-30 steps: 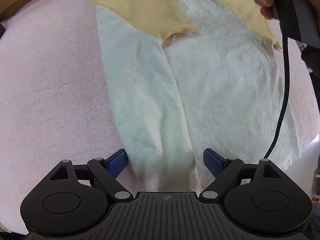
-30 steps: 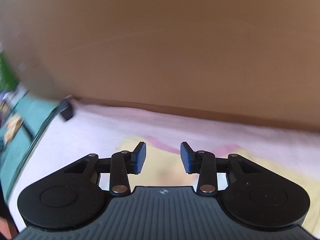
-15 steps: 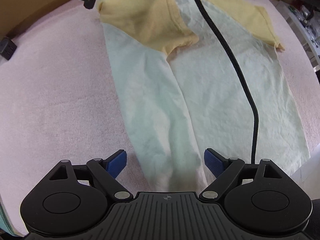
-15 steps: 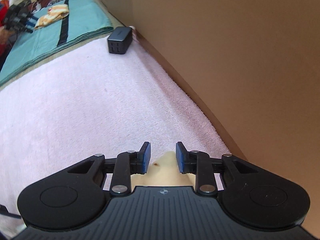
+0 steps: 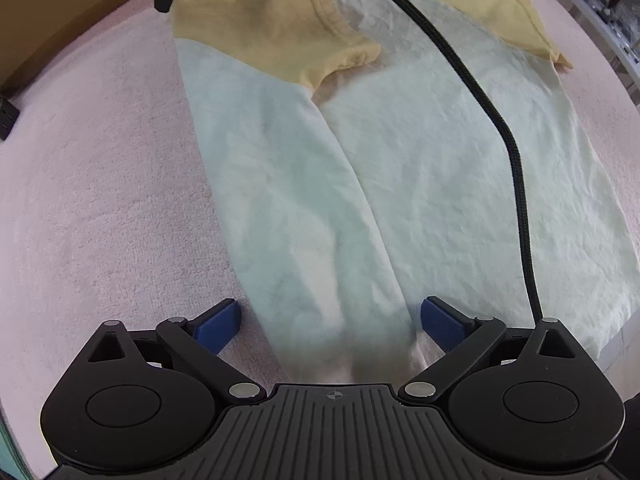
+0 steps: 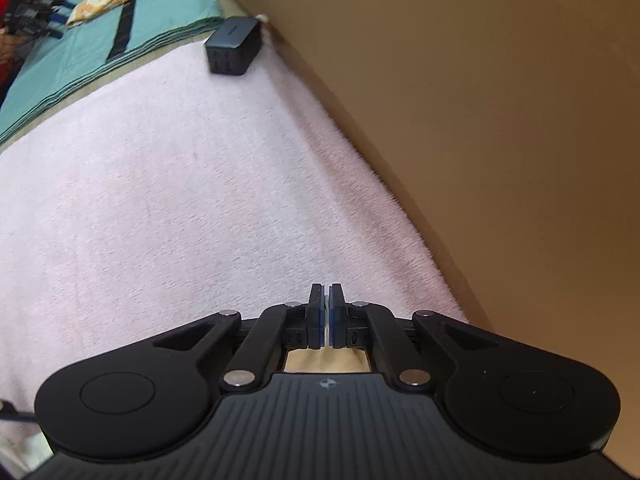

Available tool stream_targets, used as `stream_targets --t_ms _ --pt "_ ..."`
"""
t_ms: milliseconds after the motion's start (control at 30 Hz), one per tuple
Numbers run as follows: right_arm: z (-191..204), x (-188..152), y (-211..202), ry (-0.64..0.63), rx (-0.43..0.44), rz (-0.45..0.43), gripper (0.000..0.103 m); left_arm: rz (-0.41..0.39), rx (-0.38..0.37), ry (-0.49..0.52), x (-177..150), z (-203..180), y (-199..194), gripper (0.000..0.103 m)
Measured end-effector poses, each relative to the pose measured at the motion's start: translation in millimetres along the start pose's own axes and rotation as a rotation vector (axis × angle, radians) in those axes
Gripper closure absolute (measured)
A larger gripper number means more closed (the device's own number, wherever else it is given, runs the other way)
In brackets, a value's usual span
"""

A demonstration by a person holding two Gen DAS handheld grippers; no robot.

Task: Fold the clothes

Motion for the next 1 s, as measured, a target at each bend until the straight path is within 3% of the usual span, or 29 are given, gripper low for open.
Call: stream_targets --t_ms 233,333,467,667,733,867,1000 --pt "-18 -9 3 0.113 -0.159 -0.067 0.101 0.008 -0.006 0.004 -9 1 -4 0.000" --pt "-26 -15 -7 0.191 -0.133 -0.118 0.096 0.010 -0.008 0.007 -11 4 -6 0.000" --pt "-32 -24 -33 0.247 -0.168 -0.167 0.096 0.013 -0.017 0.017 -16 19 -14 0.000" --pt "-26 -49 -52 0.340 -0.084 -0.185 0.096 0.030 -0.022 0.060 -32 23 -20 0.000" --pt "-19 -58 -48 0.358 -0.051 -0.154 0.096 0.041 -0.028 0.076 -38 23 -22 0.000" --pt "-16 -92 -42 0.451 -0.068 -0.052 0.096 0.063 -0.070 0.080 -51 34 -34 0.001" --pt "-14 -124 -69 0.597 -0.086 -0.096 0.091 0.026 -0.124 0.021 -50 62 -63 0.003"
Point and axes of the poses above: each gripper's, at about its wrist camera, not at the fingertips, and y roughly the way its jaws point, z to its left, x to its top, the point moved 3 cm from there along y, roughly the way its jaws point, and after that the axes turned 5 degrees about -y, right-handed, at the moved point
